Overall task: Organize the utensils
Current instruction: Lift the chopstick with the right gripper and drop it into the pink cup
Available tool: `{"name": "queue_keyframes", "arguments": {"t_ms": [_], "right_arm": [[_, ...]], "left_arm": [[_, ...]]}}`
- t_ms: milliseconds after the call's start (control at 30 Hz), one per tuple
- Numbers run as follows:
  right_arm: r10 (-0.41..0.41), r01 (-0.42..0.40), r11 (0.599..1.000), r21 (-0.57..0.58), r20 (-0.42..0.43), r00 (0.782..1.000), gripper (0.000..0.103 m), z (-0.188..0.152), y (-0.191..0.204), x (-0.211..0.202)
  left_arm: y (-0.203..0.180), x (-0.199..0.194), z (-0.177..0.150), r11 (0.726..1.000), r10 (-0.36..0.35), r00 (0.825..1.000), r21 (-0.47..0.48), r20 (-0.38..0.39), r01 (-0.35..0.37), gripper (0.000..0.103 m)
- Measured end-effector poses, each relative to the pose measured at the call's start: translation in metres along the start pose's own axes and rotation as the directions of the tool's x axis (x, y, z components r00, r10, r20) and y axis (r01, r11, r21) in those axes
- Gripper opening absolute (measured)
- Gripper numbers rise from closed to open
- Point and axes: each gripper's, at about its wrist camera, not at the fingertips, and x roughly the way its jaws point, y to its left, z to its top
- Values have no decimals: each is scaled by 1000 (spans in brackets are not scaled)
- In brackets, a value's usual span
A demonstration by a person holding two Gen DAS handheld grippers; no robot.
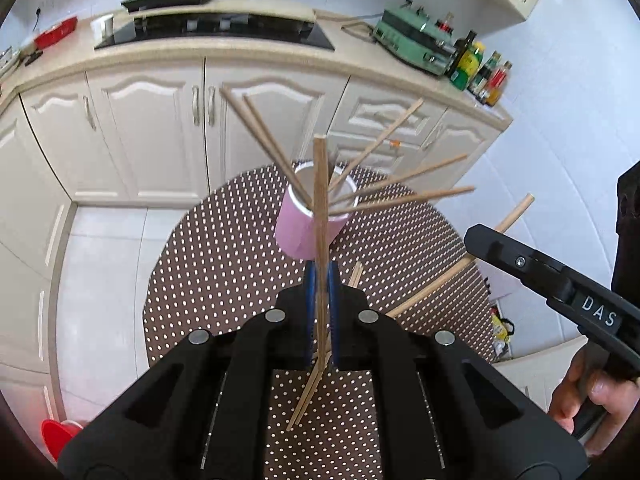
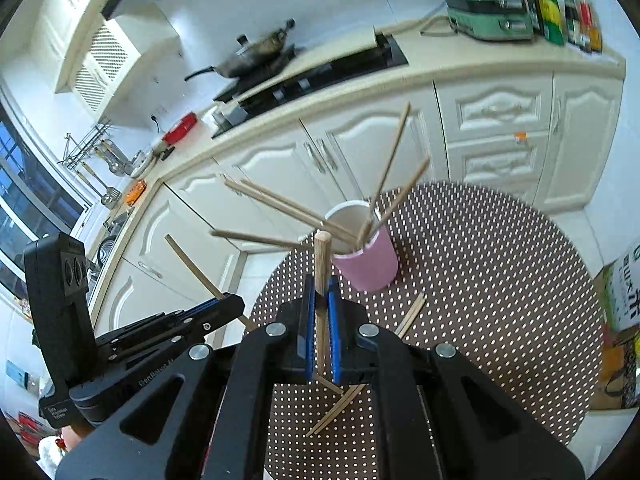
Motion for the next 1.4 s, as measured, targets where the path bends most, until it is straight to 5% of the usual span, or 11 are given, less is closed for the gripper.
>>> {"name": "queue_keyframes", "arguments": {"t_ms": [600, 1400], "right_arm": [[-18, 45, 991, -123, 209, 978, 5, 44, 18, -50], [-52, 81, 987, -136, 205, 977, 5, 100, -9, 10]], "left_arm": [[-33, -66, 43, 998, -49, 974, 48, 223, 39, 6], [-26, -9, 103, 999, 39, 960, 11, 278, -43, 6]]}}
